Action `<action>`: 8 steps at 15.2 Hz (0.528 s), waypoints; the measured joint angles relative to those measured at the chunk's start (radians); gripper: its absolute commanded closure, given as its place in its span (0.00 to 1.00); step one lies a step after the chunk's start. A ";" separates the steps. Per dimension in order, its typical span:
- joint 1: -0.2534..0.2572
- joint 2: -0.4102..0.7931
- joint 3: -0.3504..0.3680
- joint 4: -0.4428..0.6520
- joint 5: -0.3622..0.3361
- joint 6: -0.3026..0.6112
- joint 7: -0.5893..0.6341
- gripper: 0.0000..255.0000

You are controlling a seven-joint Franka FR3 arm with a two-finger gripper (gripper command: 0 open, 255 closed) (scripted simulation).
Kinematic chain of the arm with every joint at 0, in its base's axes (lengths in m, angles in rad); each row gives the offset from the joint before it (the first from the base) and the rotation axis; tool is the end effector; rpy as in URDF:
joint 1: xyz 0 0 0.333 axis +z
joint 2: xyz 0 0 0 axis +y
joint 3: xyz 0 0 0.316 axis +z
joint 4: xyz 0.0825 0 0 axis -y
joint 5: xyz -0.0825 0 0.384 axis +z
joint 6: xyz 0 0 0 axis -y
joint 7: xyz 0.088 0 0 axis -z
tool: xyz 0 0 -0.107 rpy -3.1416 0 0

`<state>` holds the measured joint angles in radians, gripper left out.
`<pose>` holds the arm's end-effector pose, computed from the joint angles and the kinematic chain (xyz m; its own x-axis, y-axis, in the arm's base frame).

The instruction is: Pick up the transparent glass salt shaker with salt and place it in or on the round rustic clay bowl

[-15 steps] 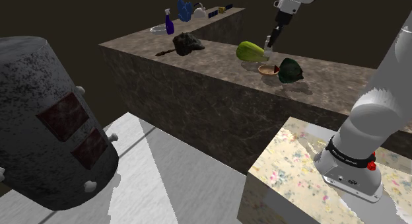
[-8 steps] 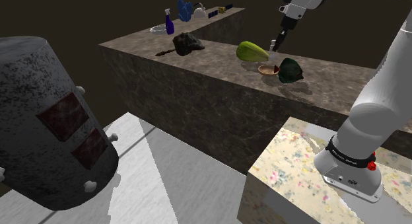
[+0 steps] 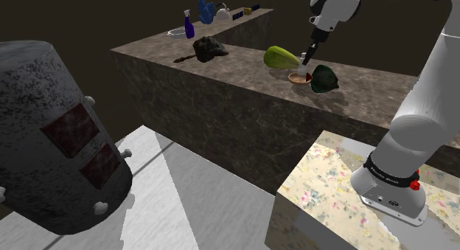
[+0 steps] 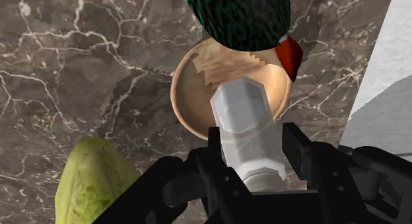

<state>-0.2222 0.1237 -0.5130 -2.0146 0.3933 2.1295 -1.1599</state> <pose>0.4432 -0.3698 0.4026 0.9502 0.1971 0.2413 0.2312 -0.9653 -0.1216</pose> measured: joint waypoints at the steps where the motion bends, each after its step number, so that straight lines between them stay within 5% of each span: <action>1: -0.001 0.006 0.001 -0.011 0.007 0.014 -0.008 1.00; 8: -0.002 0.016 0.003 -0.025 0.018 0.035 -0.020 1.00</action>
<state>-0.2237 0.1395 -0.5100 -2.0398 0.4118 2.1650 -1.1802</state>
